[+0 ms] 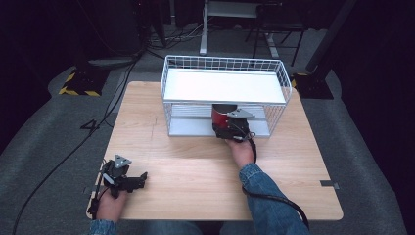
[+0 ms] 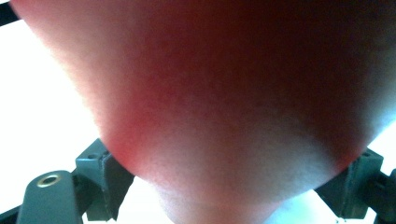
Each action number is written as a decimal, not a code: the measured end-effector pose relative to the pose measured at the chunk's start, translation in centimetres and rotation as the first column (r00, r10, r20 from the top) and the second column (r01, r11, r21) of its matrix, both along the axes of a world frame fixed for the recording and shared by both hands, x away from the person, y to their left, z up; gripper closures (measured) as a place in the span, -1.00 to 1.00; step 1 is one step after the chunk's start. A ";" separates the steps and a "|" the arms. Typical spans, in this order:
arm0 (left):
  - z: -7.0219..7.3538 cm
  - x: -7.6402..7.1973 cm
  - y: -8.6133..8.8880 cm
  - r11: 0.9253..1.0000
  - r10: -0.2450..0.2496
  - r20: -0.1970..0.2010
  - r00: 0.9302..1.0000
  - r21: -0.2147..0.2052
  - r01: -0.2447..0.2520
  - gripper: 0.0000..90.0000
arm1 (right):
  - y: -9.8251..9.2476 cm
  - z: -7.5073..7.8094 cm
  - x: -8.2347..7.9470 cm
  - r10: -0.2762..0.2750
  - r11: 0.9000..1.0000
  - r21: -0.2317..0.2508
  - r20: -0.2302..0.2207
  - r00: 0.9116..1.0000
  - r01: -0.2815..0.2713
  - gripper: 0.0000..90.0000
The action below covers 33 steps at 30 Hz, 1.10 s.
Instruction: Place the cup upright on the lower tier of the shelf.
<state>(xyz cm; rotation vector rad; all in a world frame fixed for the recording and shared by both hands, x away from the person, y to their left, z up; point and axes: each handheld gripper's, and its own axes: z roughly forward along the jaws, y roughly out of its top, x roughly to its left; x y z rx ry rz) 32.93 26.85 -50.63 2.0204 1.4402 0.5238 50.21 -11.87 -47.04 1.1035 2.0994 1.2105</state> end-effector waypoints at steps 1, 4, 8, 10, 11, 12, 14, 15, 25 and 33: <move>0.0 0.0 0.0 1.000 -0.003 -0.001 1.000 0.003 0.003 -0.99 | 0.4 -0.2 0.5 -0.004 1.000 -0.002 0.011 1.000 0.004 -0.61; 0.0 0.0 0.0 1.000 -0.004 -0.002 1.000 -0.001 0.004 -0.99 | 0.8 -0.3 0.9 -0.011 1.000 0.004 0.011 1.000 0.011 -0.61; 0.0 0.0 0.0 1.000 -0.007 -0.003 1.000 -0.001 0.007 -0.99 | 1.3 -0.4 1.4 -0.032 0.999 0.004 0.010 0.999 0.032 -0.61; 0.0 0.0 0.0 1.000 -0.007 -0.003 1.000 0.000 0.007 -0.99 | 1.4 -0.5 1.8 -0.026 1.000 0.001 0.019 0.999 0.026 -0.61; 0.0 0.0 0.0 1.000 -0.010 -0.003 1.000 0.001 0.010 -0.99 | 1.4 -0.5 1.9 -0.029 1.000 -0.003 0.021 0.999 0.029 -0.61; 0.0 0.0 0.0 1.000 -0.011 -0.002 1.000 0.002 0.011 -0.99 | 1.5 -0.6 2.0 -0.030 1.000 0.001 0.019 0.999 0.030 -0.61; 0.0 0.0 0.0 1.000 -0.011 -0.003 1.000 0.002 0.011 -0.99 | 1.5 -0.6 2.1 -0.033 0.999 0.005 0.014 0.999 0.033 -0.61; 0.0 0.0 0.0 1.000 -0.011 -0.003 1.000 0.002 0.011 -0.99 | 1.5 -0.8 2.3 -0.042 0.999 0.003 0.003 0.999 0.042 -0.61; 0.0 0.0 0.0 1.000 -0.012 -0.002 1.000 0.004 0.012 -0.99 | 1.1 -1.2 2.6 -0.036 0.999 -0.005 -0.009 0.999 0.036 -0.66; 0.0 0.0 0.0 1.000 -0.012 -0.002 1.000 0.002 0.012 -0.99 | 0.2 -0.8 2.1 -0.058 0.998 0.020 0.005 0.998 0.058 -1.00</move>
